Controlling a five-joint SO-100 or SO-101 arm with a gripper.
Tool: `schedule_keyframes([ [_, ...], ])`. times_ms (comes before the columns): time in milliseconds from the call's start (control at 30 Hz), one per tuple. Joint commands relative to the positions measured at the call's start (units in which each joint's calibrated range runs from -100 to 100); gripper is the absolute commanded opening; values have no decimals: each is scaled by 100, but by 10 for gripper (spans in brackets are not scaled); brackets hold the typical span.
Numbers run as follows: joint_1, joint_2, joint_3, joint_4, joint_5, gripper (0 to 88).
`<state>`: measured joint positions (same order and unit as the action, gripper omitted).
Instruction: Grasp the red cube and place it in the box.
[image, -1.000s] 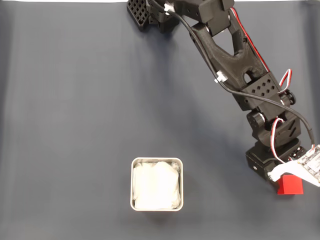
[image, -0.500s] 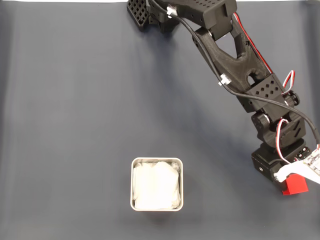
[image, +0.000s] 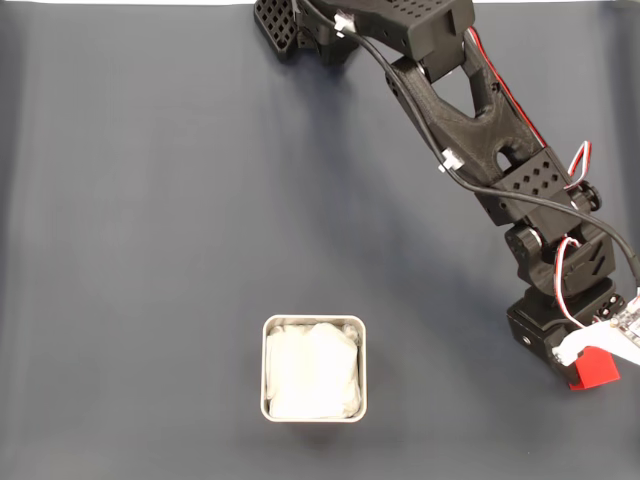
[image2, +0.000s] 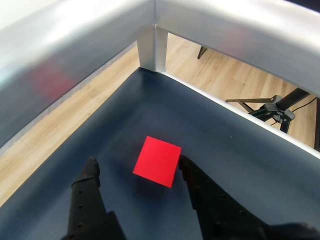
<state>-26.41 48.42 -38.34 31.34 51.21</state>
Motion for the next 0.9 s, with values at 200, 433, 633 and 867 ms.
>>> schedule_keyframes([
  [200,-157,-6,-400,-126,-54,366],
  [433,-164,3,-427,-126,-68,365],
  [633,-172,-119,-318,-102,-107,337],
  [867,-136,-344,-17,-85,-93,247],
])
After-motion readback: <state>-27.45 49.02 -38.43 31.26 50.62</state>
